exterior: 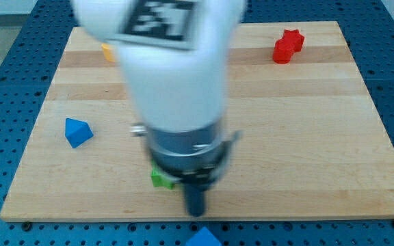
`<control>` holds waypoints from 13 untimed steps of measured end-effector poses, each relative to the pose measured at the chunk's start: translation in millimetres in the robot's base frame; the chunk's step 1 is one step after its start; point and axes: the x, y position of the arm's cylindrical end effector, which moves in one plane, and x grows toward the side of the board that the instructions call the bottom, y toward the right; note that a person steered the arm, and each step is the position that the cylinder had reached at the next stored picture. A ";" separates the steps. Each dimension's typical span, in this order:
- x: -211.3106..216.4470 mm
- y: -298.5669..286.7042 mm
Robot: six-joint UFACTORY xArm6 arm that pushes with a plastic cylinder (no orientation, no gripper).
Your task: Push the blue triangle to green star
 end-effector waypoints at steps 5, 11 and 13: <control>-189.8 -252.3; -124.3 -210.6; -163.0 -171.9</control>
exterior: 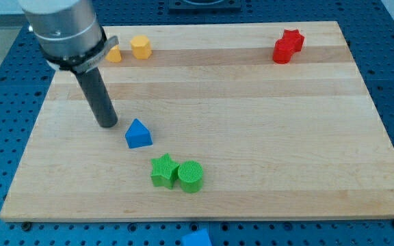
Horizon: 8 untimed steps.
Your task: Push the blue triangle to green star
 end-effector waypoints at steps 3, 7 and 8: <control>14.3 93.5; 67.8 39.9; 40.1 28.1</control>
